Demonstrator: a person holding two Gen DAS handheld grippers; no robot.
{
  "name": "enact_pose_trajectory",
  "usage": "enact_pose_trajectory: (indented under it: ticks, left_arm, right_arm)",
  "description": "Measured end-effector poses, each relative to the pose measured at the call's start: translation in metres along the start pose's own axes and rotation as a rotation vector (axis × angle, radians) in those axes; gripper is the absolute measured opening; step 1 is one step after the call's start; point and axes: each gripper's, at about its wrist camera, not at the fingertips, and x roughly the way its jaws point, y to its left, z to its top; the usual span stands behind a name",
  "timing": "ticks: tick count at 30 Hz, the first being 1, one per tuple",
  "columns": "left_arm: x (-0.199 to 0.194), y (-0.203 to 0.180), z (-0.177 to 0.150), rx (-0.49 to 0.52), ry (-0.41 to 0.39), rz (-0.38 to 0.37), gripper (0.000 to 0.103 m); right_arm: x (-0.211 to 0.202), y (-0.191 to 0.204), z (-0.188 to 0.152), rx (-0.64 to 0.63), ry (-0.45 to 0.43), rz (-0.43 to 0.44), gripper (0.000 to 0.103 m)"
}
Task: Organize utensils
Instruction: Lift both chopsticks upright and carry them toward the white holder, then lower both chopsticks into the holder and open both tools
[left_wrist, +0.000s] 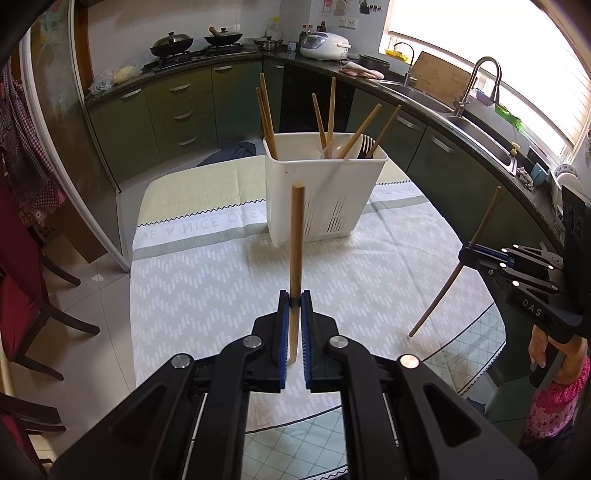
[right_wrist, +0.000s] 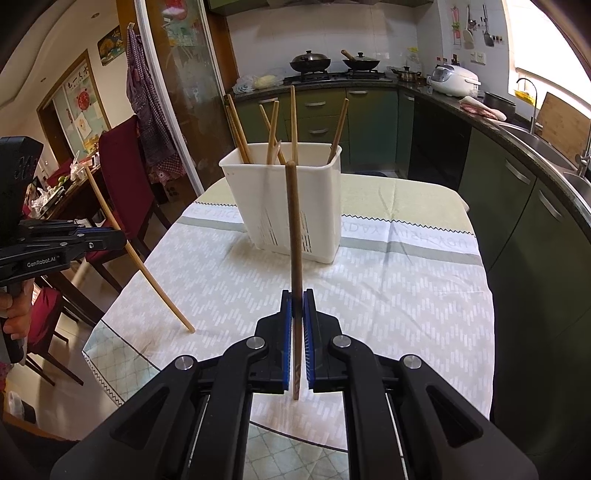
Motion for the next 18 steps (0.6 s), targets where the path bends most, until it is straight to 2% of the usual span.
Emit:
enact_pose_trajectory:
  ticks: [10, 18]
  left_arm:
    - [-0.014, -0.001, 0.004, 0.011, -0.028, -0.002, 0.006]
    - [-0.046, -0.005, 0.021, 0.027, -0.096, 0.001, 0.006]
  right_arm:
    - [-0.011, 0.006, 0.009, -0.015, -0.024, 0.014, 0.007]
    - [-0.039, 0.014, 0.038, -0.033, -0.101, 0.028, 0.007]
